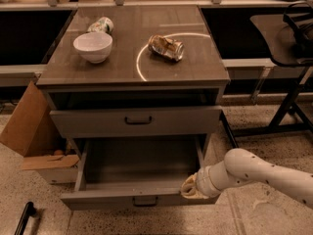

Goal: Open middle drawer

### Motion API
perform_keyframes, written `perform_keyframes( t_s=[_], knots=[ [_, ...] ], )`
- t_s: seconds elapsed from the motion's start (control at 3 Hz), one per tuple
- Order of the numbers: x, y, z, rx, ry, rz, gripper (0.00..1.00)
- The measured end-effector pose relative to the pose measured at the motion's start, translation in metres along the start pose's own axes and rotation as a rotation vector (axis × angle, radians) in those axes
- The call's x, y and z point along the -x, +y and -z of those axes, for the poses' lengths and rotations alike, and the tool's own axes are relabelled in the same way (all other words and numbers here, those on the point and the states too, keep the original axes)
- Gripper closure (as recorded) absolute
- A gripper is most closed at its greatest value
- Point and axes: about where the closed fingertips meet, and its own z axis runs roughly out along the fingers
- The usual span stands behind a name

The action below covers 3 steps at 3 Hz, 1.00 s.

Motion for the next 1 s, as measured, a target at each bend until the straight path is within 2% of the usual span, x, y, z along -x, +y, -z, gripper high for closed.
perform_keyframes(
  t_s=[0.67, 1.0],
  knots=[
    [0.0011, 0.0017, -0.0029, 0.006, -0.004, 0.001, 0.11],
    [0.001, 0.0004, 0.0017, 0.014, -0.025, 0.018, 0.0]
  ],
)
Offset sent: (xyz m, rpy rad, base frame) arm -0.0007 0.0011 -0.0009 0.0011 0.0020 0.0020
